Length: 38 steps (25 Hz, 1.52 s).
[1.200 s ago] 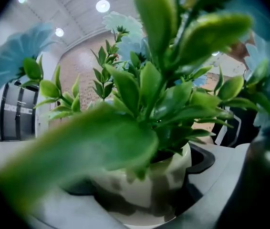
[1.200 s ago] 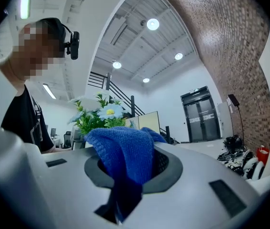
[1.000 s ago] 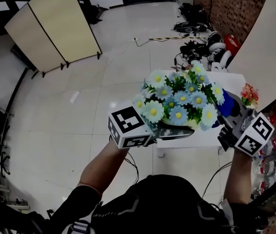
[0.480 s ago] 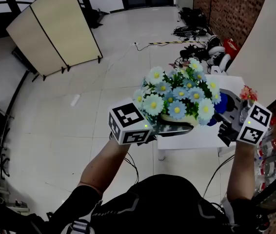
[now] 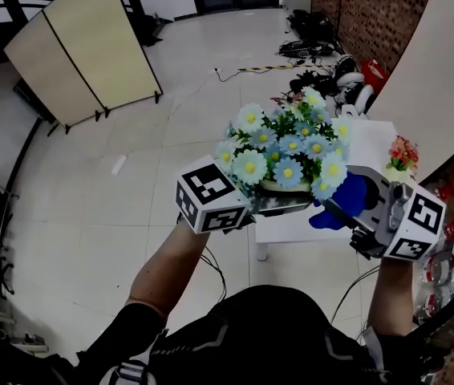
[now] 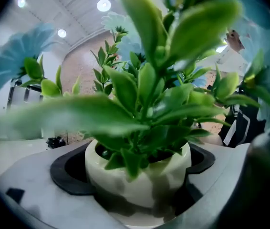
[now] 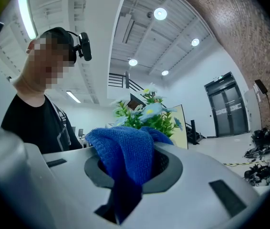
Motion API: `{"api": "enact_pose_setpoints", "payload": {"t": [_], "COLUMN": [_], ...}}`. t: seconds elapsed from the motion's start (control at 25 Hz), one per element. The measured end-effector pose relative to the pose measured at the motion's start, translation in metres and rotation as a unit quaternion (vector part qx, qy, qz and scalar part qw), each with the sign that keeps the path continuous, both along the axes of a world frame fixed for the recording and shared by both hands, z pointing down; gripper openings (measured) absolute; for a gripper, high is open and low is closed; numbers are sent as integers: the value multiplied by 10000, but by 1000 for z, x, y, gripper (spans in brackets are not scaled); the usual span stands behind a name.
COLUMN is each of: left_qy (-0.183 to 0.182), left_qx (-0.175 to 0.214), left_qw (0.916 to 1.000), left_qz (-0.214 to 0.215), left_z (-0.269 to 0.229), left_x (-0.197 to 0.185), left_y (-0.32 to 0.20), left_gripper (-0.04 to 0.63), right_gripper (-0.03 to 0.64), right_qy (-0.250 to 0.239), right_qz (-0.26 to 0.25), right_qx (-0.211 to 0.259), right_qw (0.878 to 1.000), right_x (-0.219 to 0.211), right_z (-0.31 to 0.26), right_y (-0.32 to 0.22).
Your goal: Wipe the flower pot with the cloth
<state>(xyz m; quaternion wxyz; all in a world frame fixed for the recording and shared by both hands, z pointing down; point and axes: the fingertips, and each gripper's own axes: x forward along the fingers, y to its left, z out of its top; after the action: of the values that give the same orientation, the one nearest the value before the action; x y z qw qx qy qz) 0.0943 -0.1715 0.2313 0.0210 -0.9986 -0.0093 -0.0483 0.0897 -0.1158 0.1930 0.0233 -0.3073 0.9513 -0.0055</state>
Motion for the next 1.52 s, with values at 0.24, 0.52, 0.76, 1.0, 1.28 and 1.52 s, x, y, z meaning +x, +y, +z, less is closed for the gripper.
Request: {"api": "enact_pose_setpoints", "payload": {"t": [0.24,0.52,0.76,1.0,1.28,1.52], "left_qy": [170,227,202,210,150,276], "left_qx": [-206,-108,-86,-177,-212,40], "left_qw": [9996,9990,9992,9994,9996,9977], "left_qz": [82,376,333,200,51,612], "left_z": [1,-3,2,11,5,6], "left_x": [2,-4,5,5,4,1], "left_y": [4,28,28,22,7,32], "left_gripper": [557,557,557,557,557,557], "right_gripper": [77,77,77,77,77,77], "right_qy": [-501,-547,-488,-351,13,-467], "right_qz": [-8,323,-323,-364,-461,-607], "right_qx": [-85,-368,-410,-239,-169,-141], "right_qw": [9987,9973,9974,9984,9988,9970], "right_x": [30,58,48,36,-6,21], "right_z": [-6,7,9,13,7,3], "right_y": [-5,-50,-43,-12,12,27]}}
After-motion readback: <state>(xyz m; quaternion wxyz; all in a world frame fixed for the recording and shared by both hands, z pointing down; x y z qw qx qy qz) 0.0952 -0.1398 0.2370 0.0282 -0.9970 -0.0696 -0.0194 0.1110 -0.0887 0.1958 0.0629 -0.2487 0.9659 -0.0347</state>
